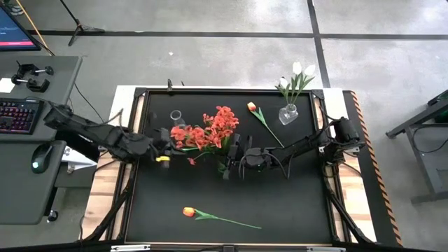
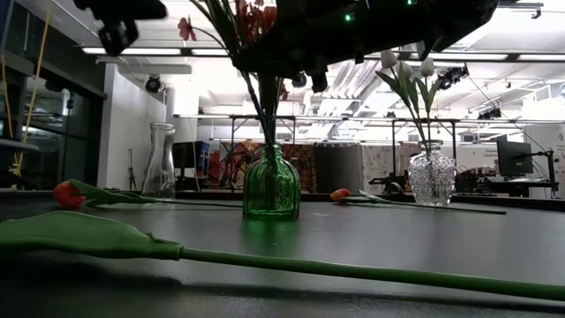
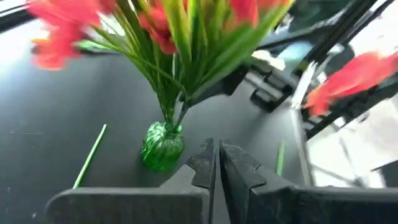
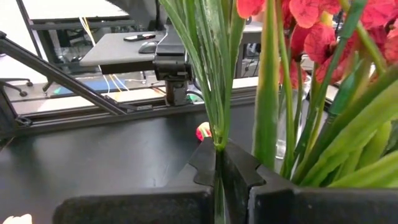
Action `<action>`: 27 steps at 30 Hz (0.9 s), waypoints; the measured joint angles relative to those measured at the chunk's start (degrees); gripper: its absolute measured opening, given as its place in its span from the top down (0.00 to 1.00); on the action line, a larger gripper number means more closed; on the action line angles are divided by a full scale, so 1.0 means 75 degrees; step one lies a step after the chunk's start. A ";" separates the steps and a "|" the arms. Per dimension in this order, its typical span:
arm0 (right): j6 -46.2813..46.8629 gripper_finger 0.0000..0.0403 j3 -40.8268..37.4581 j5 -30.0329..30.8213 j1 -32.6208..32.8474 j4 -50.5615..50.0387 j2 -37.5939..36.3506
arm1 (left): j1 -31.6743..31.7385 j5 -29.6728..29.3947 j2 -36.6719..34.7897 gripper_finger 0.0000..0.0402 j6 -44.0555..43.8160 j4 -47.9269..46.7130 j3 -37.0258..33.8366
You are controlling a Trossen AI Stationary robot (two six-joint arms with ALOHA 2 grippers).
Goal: Sort flowers into vase by color
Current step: Put the orange flowers into the green vase
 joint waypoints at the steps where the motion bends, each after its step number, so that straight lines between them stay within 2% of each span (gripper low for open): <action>1: 0.0045 1.00 0.0000 -0.0003 0.0000 -0.0006 0.0000 | 0.0008 -0.0001 0.0269 0.99 0.0124 0.0161 0.0000; 6: 0.0187 0.99 0.0003 -0.0077 0.0000 -0.0049 0.0000 | 0.0265 0.0059 0.1430 1.00 0.0557 0.1226 -0.0003; 9: 0.0192 0.94 0.0003 -0.0161 0.0000 -0.0081 0.0000 | 0.0439 0.0145 0.1770 1.00 0.0744 0.1849 -0.0003; 19: 0.0457 0.63 0.0003 -0.0192 0.0000 -0.0157 0.0000 | 0.0874 0.0291 0.1823 1.00 0.1304 0.2457 -0.0006; 23: 0.0446 0.57 0.0003 -0.0264 0.0056 -0.0163 -0.0035 | 0.0967 0.0375 0.1822 1.00 0.1583 0.2744 -0.0006; 27: 0.0249 0.56 0.0003 -0.0263 0.0155 -0.0160 -0.0047 | 0.1036 0.0379 0.1839 1.00 0.1646 0.2661 -0.0006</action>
